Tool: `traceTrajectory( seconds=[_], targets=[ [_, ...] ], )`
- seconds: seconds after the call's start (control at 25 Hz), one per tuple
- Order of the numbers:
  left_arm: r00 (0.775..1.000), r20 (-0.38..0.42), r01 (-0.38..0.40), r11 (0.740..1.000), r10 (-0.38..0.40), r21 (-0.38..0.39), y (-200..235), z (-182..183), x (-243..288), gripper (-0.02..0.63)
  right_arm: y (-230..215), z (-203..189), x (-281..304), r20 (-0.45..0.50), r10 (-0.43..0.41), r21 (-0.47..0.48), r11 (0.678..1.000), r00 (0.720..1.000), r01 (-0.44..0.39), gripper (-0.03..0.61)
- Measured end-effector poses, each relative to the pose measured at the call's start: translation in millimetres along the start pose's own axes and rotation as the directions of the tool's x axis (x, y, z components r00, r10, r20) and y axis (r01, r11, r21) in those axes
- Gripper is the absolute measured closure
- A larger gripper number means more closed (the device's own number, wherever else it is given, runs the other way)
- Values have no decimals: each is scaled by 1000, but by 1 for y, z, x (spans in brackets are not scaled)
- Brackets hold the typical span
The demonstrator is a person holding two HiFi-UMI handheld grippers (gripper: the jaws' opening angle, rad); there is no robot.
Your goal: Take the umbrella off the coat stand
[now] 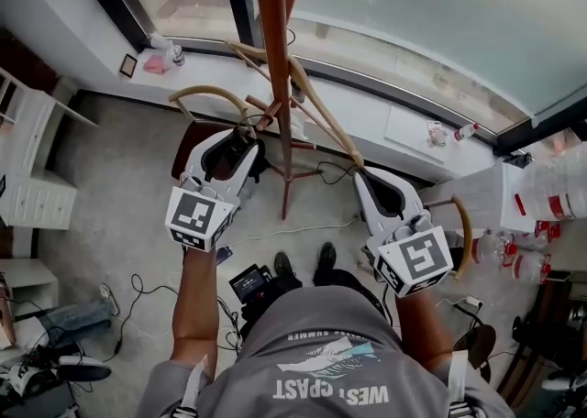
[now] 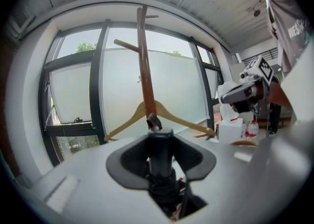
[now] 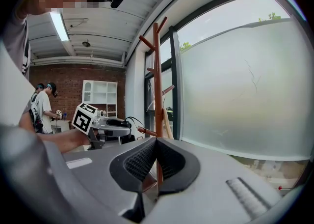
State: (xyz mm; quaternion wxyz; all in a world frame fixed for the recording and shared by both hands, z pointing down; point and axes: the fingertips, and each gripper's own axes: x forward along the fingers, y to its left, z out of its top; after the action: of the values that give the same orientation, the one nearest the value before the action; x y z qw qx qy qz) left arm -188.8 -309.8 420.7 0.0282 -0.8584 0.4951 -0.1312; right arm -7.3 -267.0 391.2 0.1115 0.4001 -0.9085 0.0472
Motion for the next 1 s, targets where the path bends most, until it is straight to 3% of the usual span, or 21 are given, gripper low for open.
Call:
traceTrajectory(
  seconds=[0.64, 1.0],
  targets=[
    [999, 48, 7, 998, -10, 61, -9, 44, -50, 468, 17, 32, -7, 77, 0, -20, 1000, 997, 2, 577],
    [996, 85, -22, 998, 16, 67, -15, 73, -96, 468, 28, 43, -15, 82, 0, -85, 996, 997, 7, 578]
  ],
)
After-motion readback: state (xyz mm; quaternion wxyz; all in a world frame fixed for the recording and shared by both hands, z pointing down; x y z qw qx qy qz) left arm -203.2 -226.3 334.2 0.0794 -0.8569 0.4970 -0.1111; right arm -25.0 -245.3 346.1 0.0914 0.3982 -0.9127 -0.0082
